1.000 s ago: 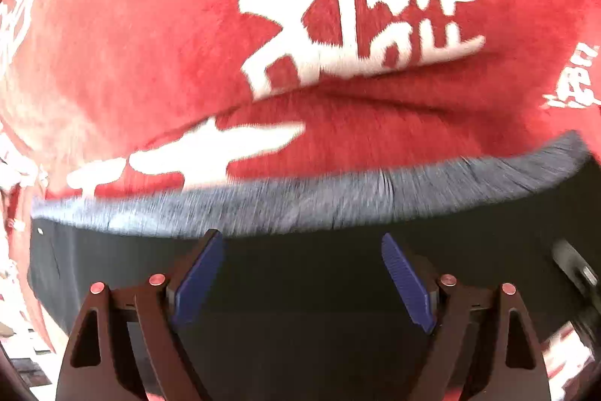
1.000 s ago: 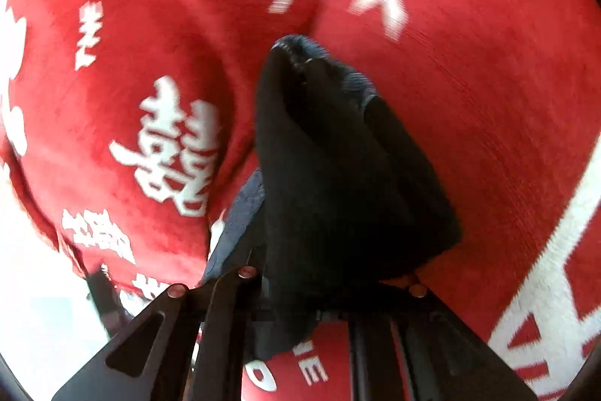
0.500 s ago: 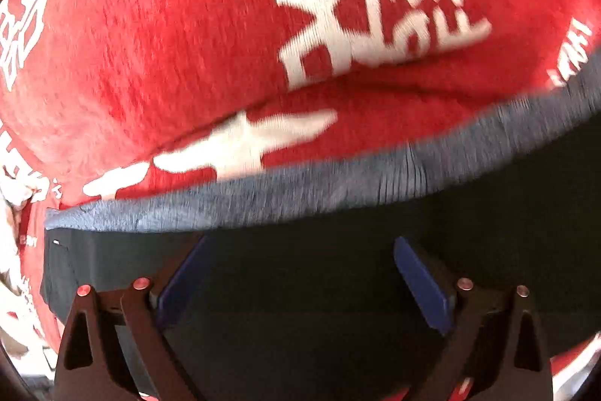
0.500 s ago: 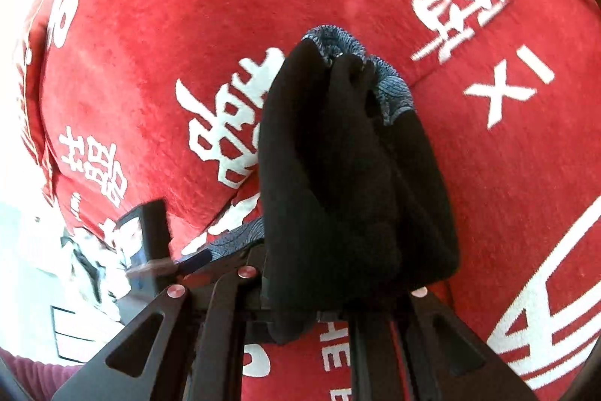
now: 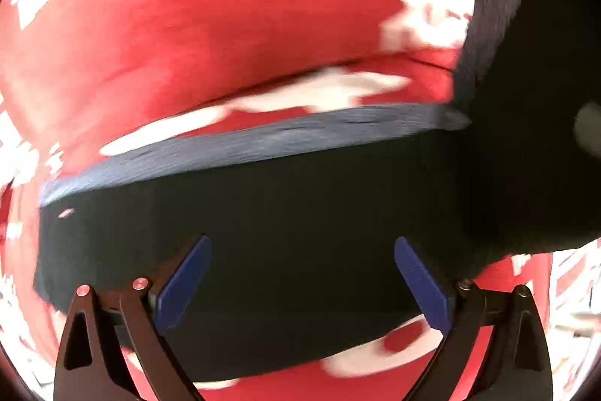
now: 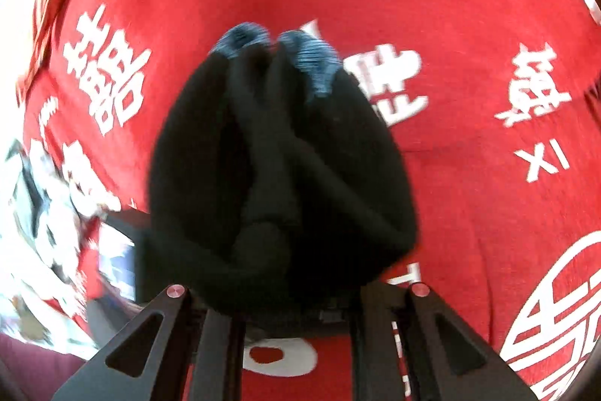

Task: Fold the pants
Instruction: 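Grasp the trouser end with the right gripper and lift it, then fold the held end over the trousers with the right gripper and release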

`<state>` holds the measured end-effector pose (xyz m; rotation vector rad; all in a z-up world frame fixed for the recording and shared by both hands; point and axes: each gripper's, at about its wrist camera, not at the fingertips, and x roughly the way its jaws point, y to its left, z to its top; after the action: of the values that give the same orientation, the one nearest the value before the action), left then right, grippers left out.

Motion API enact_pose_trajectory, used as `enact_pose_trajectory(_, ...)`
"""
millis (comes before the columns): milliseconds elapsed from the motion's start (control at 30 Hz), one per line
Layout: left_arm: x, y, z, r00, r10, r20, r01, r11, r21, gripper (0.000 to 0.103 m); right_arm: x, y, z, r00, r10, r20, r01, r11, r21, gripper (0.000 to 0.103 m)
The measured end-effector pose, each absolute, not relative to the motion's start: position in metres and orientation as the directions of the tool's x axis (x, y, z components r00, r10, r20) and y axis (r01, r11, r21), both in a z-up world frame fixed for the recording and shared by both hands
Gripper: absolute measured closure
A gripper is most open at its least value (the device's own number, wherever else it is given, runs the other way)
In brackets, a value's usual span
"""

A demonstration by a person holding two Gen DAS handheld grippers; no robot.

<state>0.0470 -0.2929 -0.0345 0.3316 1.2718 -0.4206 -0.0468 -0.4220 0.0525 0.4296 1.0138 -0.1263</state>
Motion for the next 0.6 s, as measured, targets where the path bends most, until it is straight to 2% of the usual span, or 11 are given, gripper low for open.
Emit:
enact_pose_trajectory(133,0.073,-0.212,-0.034,0.261,-0.060,-0.963,0.377,0.925,0.045,0.004,-0.021,-0.343,0.016,0.424,0.050,-0.904,0.192,0.971,0.144,0.077)
enact_pose_trajectory(200,0.077,-0.179,-0.039,0.258,-0.023,-0.966,0.316,0.947,0.061,0.004,-0.011,-0.307,-0.012,0.359,0.015,-0.933,0.132,0.989,0.066,0.070)
enact_pose_trajectory(300,0.081,-0.149,-0.049,0.240,0.016,-0.971,0.250,0.965,0.077,0.004,-0.002,-0.260,-0.052,0.246,-0.080,-0.966,0.044,0.996,-0.071,0.057)
enact_pose_trajectory(367,0.080,-0.140,-0.052,0.238,0.019,-0.971,0.231,0.970,0.075,0.004,0.000,-0.236,-0.055,0.242,-0.164,-0.956,-0.006,0.985,-0.171,0.053)
enact_pose_trajectory(467,0.086,-0.135,-0.059,0.232,0.011,-0.973,0.236,0.969,0.067,0.004,-0.005,-0.212,-0.038,0.286,-0.137,-0.948,-0.072,0.984,-0.164,0.038)
enact_pose_trajectory(533,0.090,-0.136,-0.057,0.228,-0.020,-0.973,0.247,0.968,0.038,0.004,-0.012,-0.200,-0.024,0.309,-0.080,-0.948,-0.135,0.983,-0.127,0.038)
enact_pose_trajectory(600,0.090,-0.139,-0.044,0.212,-0.091,-0.973,0.268,0.963,-0.031,0.004,-0.018,-0.204,-0.011,0.312,0.037,-0.949,-0.130,0.992,-0.005,0.038)
